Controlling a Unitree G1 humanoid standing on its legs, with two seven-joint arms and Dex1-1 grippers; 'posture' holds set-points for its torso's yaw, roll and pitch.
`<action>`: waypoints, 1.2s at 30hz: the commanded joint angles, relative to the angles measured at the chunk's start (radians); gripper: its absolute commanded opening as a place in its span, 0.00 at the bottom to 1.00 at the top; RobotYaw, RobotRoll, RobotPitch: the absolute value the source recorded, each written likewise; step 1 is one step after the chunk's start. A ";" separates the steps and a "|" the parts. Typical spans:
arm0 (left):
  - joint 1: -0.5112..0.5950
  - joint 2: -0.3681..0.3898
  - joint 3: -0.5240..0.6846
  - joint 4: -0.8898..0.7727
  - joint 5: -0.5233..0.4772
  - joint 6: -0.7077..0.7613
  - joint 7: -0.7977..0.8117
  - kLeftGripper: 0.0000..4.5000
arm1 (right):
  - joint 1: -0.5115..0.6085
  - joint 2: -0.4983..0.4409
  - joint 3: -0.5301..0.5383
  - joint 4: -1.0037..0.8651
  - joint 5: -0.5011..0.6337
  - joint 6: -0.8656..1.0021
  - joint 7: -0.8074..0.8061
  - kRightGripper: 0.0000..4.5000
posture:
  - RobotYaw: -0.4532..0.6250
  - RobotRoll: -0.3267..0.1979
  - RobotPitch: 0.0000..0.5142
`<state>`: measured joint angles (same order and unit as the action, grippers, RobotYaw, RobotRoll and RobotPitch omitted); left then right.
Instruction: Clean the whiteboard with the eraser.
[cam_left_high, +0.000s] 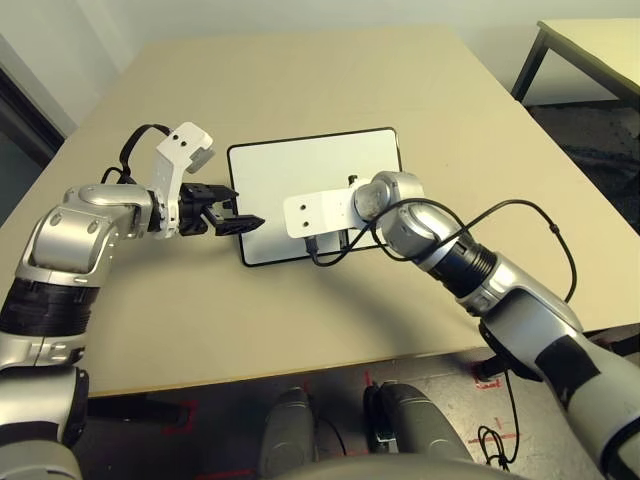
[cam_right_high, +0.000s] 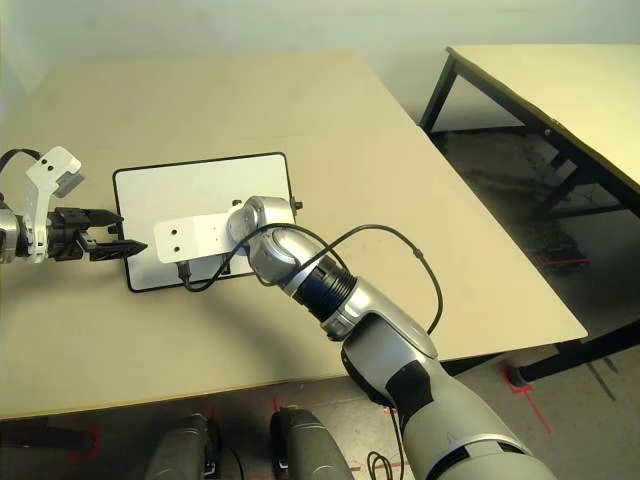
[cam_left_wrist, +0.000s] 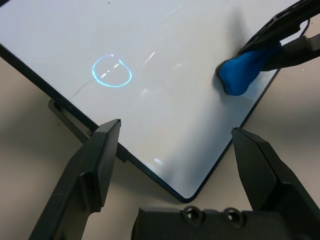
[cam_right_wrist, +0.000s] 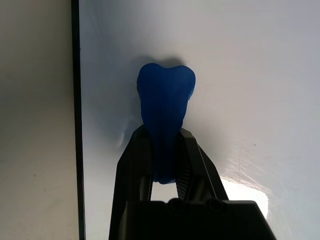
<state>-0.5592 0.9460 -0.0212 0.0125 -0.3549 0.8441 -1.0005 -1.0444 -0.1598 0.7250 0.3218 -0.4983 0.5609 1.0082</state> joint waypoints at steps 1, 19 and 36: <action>-0.006 -0.001 -0.019 0.009 0.009 0.004 -0.006 1.00 | -0.030 0.019 -0.022 0.078 -0.005 0.000 -0.039 0.13 | 0.43 0.62 0.19; -0.046 -0.070 0.059 0.040 -0.002 -0.071 0.065 1.00 | -0.180 -0.049 -0.240 0.242 0.077 0.032 -0.117 0.13 | 0.42 0.62 0.17; -0.077 -0.344 0.419 0.335 0.096 -0.830 0.598 1.00 | -0.003 -0.218 -0.781 -0.017 0.279 0.527 -0.469 0.13 | 0.40 0.62 0.13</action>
<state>-0.6552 0.6055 0.3630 0.2960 -0.2761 0.0650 -0.4430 -1.0776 -0.3732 -0.0304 0.3399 -0.2409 1.0370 0.5669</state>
